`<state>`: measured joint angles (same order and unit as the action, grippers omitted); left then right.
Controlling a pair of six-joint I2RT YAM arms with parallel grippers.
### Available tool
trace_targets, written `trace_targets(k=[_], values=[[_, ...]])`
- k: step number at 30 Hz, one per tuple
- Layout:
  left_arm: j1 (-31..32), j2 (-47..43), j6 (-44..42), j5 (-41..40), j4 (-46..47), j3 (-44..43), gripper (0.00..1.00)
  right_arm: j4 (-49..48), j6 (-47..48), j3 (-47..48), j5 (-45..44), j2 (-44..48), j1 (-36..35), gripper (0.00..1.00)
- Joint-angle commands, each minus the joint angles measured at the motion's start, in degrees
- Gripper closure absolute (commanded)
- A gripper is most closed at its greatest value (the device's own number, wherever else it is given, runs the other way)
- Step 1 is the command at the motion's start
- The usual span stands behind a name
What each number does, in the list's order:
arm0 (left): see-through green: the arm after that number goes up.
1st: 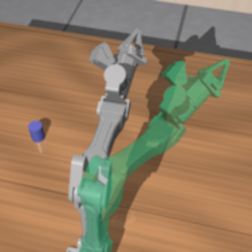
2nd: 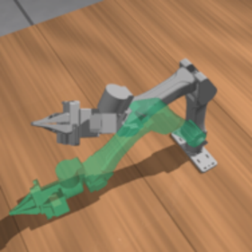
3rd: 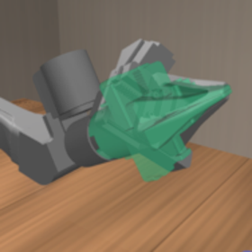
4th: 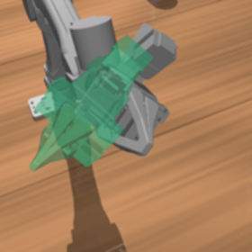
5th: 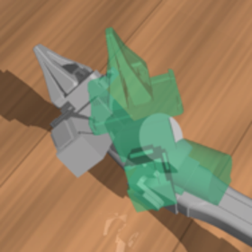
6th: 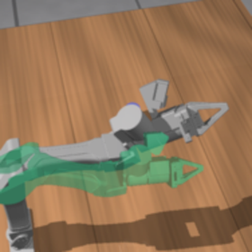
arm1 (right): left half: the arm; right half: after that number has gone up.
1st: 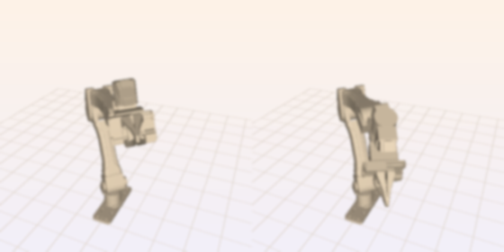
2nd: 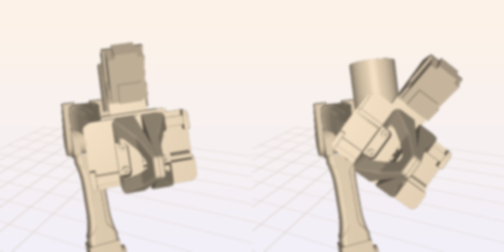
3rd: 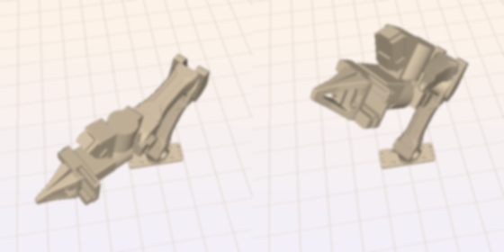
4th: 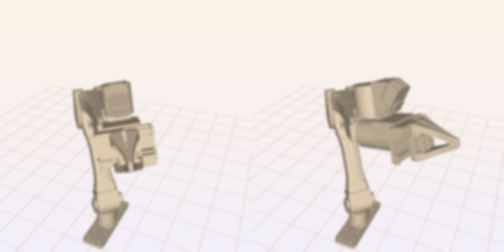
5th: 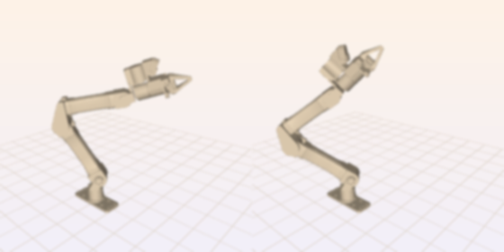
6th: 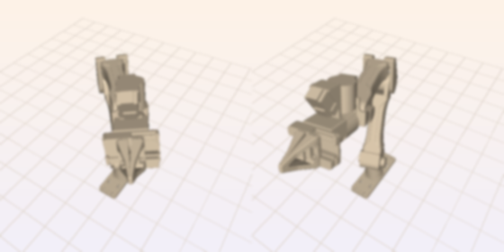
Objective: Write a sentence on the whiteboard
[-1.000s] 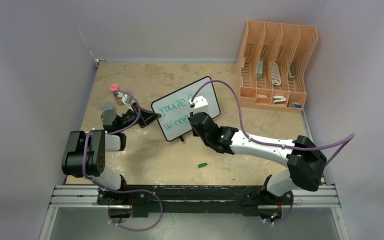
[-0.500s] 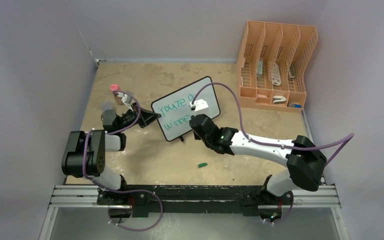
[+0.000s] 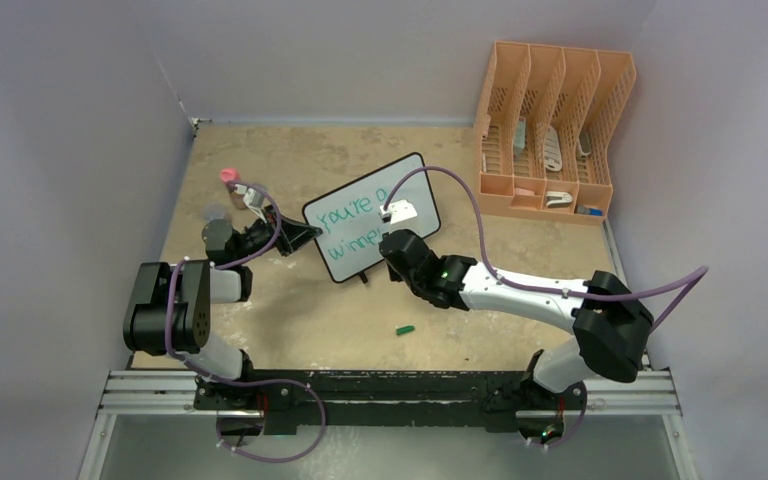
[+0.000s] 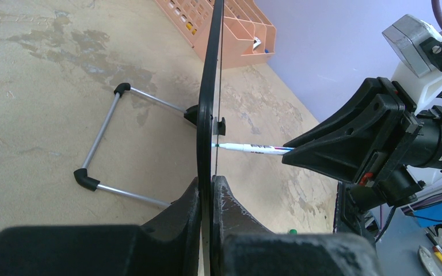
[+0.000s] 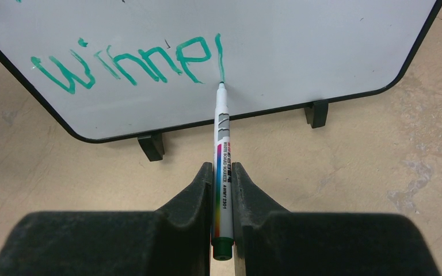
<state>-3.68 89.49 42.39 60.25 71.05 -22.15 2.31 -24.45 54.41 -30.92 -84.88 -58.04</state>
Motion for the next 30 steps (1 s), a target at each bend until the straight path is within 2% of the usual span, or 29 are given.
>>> trace_targets(k=[1, 30], values=[[-0.3, -1.6, -1.2, 0.4, 1.6, -0.9, 1.00, -1.7, 0.2, 1.6, -0.7, 1.2, 0.3, 1.00], [-0.2, -1.5, -1.3, 0.5, 1.6, -0.9, 1.00, -5.0, 2.9, 3.3, -3.6, 0.8, 0.5, 1.00]])
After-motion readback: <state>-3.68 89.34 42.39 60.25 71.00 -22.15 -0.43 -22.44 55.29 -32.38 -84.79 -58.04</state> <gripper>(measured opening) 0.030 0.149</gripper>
